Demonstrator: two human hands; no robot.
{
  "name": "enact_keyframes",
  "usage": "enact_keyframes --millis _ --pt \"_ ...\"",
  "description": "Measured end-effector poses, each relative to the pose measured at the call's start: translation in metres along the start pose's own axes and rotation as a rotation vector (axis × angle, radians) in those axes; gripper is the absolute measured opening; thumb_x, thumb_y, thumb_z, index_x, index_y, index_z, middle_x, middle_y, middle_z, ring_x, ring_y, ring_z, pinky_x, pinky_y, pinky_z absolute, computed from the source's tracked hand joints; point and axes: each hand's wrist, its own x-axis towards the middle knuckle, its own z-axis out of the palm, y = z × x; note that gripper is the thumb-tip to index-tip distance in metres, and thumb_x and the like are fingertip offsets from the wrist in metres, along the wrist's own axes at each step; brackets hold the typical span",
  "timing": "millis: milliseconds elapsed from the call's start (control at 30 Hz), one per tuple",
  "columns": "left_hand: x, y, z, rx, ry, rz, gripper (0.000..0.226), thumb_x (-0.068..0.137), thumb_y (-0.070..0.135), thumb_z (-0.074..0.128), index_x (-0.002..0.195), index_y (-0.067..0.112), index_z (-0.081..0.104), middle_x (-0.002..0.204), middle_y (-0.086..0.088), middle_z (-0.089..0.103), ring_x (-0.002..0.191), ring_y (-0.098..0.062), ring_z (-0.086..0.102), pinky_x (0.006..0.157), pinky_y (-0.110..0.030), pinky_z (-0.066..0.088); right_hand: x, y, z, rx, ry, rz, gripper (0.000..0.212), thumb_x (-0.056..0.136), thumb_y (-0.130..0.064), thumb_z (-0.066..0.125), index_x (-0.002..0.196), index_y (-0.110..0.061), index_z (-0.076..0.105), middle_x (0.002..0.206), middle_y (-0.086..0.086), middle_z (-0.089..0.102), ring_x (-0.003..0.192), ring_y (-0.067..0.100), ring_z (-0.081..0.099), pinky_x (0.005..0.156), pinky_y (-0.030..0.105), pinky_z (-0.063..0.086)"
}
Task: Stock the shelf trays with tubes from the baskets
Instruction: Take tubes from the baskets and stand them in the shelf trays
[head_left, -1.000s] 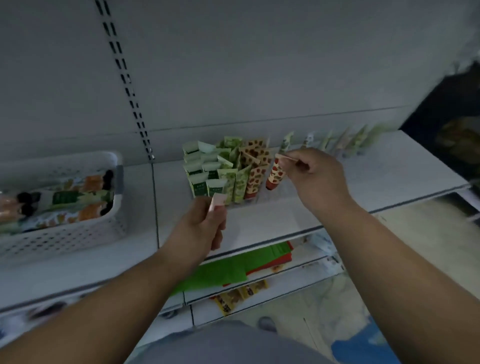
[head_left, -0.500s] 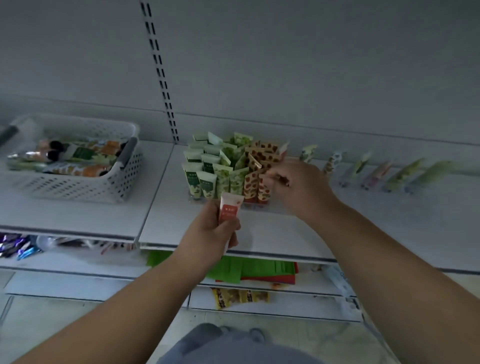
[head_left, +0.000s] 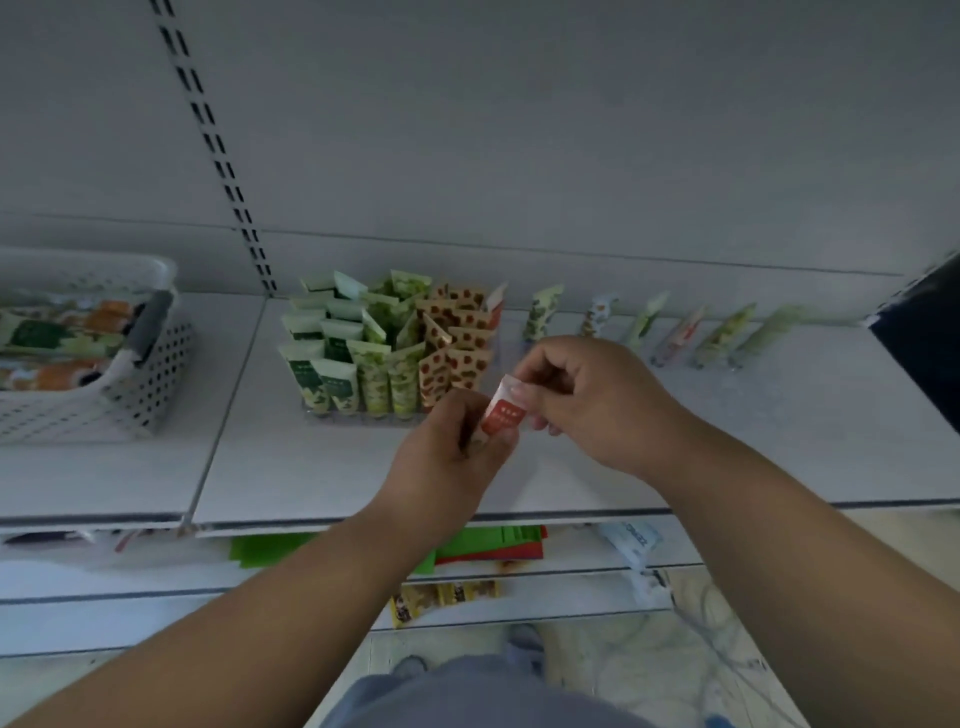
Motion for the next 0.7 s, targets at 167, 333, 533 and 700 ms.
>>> enact_keyframes --millis 167,333,533,700 --pt "-0.001 -0.016 0.021 0.381 0.219 0.148 0.027 0.089 0.031 0.062 0.113 0.019 0.055 0.1 0.011 0.049 0.093 -0.007 0.048 0.077 -0.022 0.04 0.028 0.01 -0.038 -0.177 0.203 -0.087 0.008 0.085 -0.026 0.071 0.08 -0.022 0.066 0.068 -0.003 0.066 0.065 0.016 0.065 0.066 0.04 0.055" --pt "0.001 -0.021 0.042 0.531 0.202 0.252 0.032 0.086 0.026 0.058 0.117 0.018 0.054 0.116 0.002 0.055 0.108 -0.019 0.049 0.09 -0.032 0.044 0.066 0.013 -0.062 -0.451 0.282 -0.259 0.01 0.089 -0.025 0.065 0.085 -0.016 0.065 0.077 -0.003 0.059 0.069 0.013 0.051 0.063 0.026 0.036" --pt "0.01 -0.023 0.053 0.616 0.278 0.226 0.03 0.084 0.025 0.055 0.114 0.017 0.055 0.112 0.0 0.057 0.104 -0.021 0.05 0.088 -0.035 0.046 0.098 0.027 -0.05 -0.579 0.156 -0.403 0.014 0.091 -0.024 0.06 0.084 -0.012 0.061 0.08 -0.001 0.05 0.073 0.019 0.05 0.063 0.028 0.032" --pt "0.014 -0.023 0.059 0.649 0.315 0.196 0.03 0.085 0.026 0.051 0.113 0.016 0.056 0.109 -0.003 0.059 0.102 -0.025 0.051 0.085 -0.036 0.047 0.111 0.039 -0.036 -0.668 0.072 -0.401 0.019 0.093 -0.029 0.058 0.085 -0.012 0.064 0.09 0.006 0.053 0.078 0.026 0.054 0.066 0.033 0.045"
